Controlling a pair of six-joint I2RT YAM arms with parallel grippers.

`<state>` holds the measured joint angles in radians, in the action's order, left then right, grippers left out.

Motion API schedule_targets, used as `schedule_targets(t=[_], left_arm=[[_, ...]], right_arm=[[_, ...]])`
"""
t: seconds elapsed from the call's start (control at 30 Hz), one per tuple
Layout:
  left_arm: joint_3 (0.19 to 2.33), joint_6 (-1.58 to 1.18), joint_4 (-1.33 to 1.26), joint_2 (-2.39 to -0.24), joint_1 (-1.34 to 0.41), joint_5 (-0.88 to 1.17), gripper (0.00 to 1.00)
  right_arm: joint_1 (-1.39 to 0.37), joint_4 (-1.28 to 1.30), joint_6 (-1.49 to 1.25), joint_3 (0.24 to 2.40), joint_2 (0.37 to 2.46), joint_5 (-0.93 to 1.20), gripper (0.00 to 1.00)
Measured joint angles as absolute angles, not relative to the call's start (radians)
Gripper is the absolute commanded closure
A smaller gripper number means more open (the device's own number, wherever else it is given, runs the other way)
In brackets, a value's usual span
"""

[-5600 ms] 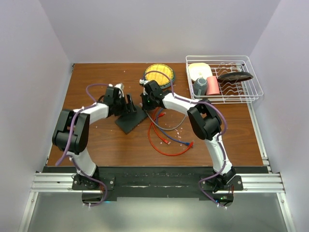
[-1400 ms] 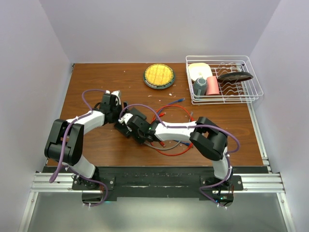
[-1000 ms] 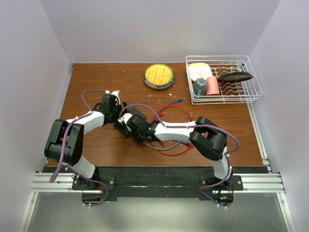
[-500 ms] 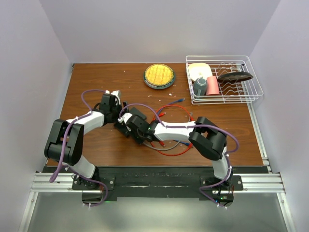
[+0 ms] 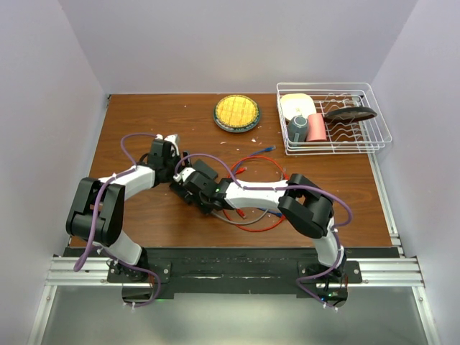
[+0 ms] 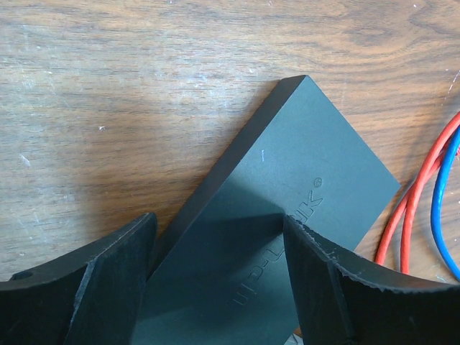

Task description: Insert the plug into the switch port

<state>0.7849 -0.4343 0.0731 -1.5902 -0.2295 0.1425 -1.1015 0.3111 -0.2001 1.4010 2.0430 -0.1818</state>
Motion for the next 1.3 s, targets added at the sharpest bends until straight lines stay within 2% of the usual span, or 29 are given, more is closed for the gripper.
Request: schedule_targets(t=[0.9,1.3], left_arm=[[0.725,-0.435,0.019,-1.551,-0.21,0.206,0.27],[0.722,-0.453,0.048,-1.531,-0.21,0.21,0.22]], right_arm=[[-1.114,0.507,-0.26,1.559,2.118,-0.25,1.0],[-1.114,0.539,-0.258,1.573,2.123,-0.256,1.0]])
